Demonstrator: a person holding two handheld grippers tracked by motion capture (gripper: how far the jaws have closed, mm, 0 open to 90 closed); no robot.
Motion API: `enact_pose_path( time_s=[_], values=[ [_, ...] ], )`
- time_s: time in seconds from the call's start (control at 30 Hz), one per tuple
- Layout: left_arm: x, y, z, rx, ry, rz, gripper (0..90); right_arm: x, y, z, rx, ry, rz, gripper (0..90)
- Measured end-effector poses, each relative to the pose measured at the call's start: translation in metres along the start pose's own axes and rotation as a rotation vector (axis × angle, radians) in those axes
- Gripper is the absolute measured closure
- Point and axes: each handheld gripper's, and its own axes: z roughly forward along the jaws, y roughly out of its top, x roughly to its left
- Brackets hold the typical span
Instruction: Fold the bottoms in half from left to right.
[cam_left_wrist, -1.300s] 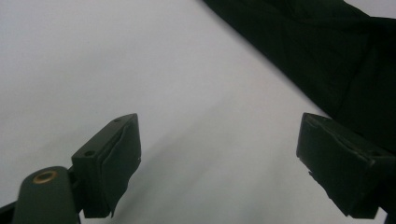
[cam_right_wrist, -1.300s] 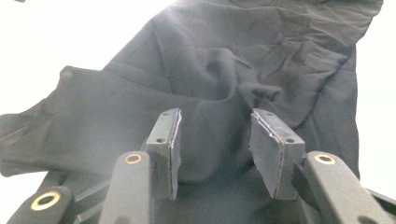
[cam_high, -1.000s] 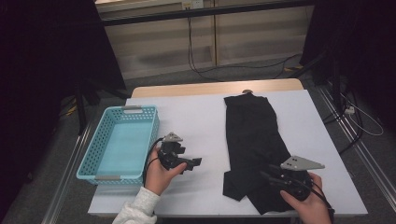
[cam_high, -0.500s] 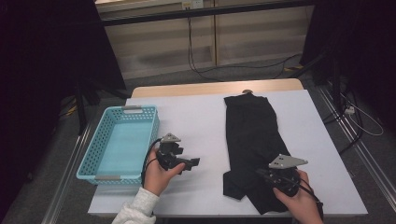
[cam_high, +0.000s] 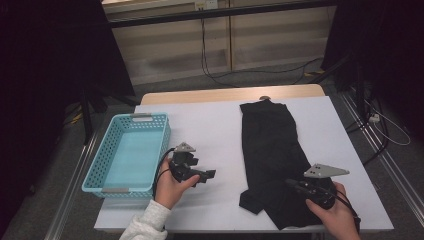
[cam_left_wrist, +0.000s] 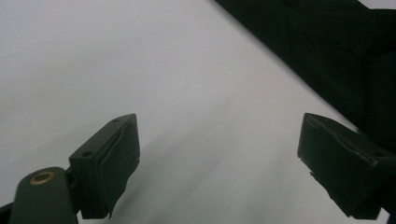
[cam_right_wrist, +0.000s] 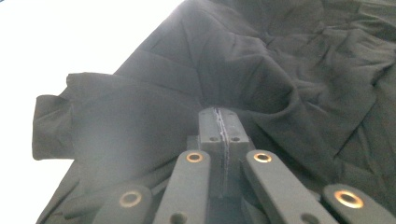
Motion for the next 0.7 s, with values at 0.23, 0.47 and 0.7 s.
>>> enact_pose_path(
  time_s=[0.23, 0.47, 0.7],
  values=[
    [0.002, 0.001, -0.002, -0.012, -0.002, -0.015, 13.0, -0.005, -0.002, -0.006, 0.002, -0.01, 0.005, 89.9],
    [0.004, 0.006, -0.002, -0.015, 0.006, -0.009, 13.0, -0.008, -0.008, -0.018, -0.006, -0.019, 0.022, 89.9],
    [0.002, 0.009, 0.004, -0.008, -0.006, -0.007, 12.9, -0.017, -0.013, -0.032, -0.02, -0.046, 0.053, 89.6]
  ],
)
